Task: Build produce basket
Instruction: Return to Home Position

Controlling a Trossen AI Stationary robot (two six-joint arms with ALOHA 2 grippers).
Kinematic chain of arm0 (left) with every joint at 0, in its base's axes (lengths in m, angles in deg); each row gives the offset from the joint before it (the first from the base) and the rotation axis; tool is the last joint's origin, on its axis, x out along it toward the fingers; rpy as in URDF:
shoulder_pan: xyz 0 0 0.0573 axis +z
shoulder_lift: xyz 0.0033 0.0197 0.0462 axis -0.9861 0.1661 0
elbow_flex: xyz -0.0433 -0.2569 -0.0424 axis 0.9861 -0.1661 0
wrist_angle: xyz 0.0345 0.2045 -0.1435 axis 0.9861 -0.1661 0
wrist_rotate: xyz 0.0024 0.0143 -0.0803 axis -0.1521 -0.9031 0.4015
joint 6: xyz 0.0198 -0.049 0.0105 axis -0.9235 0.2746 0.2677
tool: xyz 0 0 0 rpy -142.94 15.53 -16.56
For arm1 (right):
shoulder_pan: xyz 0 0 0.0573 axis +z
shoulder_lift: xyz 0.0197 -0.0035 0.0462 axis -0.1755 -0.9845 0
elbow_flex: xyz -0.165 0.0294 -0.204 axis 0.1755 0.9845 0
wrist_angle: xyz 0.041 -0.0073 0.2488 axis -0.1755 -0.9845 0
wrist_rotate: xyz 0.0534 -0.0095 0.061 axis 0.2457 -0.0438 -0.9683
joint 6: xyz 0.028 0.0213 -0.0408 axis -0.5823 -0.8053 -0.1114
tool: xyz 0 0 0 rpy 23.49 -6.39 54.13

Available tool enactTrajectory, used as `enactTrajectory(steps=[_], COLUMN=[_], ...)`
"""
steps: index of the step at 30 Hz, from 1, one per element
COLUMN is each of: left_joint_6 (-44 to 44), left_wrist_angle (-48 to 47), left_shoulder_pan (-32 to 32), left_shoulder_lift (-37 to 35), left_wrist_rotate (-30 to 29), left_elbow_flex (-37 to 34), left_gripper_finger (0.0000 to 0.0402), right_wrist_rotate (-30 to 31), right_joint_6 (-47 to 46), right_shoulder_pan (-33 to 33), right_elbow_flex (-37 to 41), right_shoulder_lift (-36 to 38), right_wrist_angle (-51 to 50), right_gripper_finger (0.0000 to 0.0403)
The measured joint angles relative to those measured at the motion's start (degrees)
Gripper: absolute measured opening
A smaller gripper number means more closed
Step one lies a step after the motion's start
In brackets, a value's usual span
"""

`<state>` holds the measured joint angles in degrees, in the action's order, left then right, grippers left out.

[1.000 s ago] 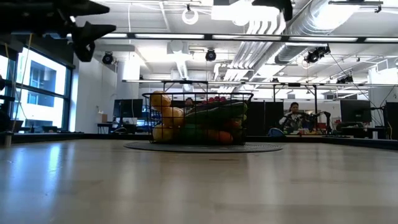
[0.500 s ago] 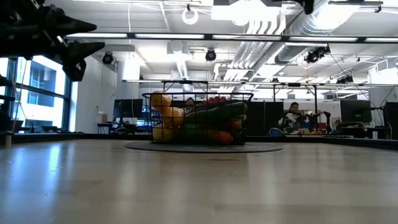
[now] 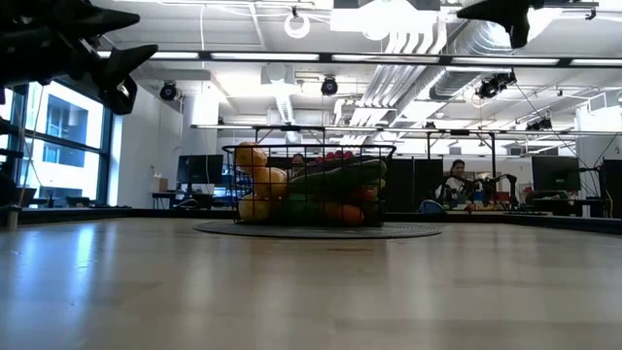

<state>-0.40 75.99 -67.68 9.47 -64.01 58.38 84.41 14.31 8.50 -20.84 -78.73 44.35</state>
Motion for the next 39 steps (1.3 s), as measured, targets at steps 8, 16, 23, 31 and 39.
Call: enactTrajectory(steps=[8, 16, 23, 31, 39], left_joint_6=[0.2, 2.4, 2.3, 1.5, 1.5], left_wrist_angle=[-0.1, -0.1, -0.2, -0.4, -0.5], left_shoulder_pan=[0.0, 0.0, 0.0, 0.0, 0.0], left_shoulder_lift=[0.0, 0.0, 0.0, 0.0, 0.0], left_wrist_rotate=[-0.8, -0.9, -1.0, -1.1, -1.0], left_elbow_flex=[0.0, 0.0, 0.0, 0.0, 0.0], left_gripper_finger=[0.0174, 0.0174, 0.0174, 0.0174, 0.0174], right_wrist_rotate=[-0.1, -0.5, -0.8, -3.1, -4.9], right_joint_6=[-1.4, -1.4, -1.8, -4.4, -3.5], right_shoulder_pan=[3.3, 6.4, 6.9, 6.9, 6.9], right_elbow_flex=[11.5, 19.1, 26.7, 34.3, 36.1], right_shoulder_lift=[11.3, 20.4, 27.3, 27.9, 26.6], right_wrist_angle=[3.0, 3.1, 3.1, 5.5, 10.3], right_gripper_finger=[0.0197, 0.0197, 0.0197, 0.0197, 0.0197])
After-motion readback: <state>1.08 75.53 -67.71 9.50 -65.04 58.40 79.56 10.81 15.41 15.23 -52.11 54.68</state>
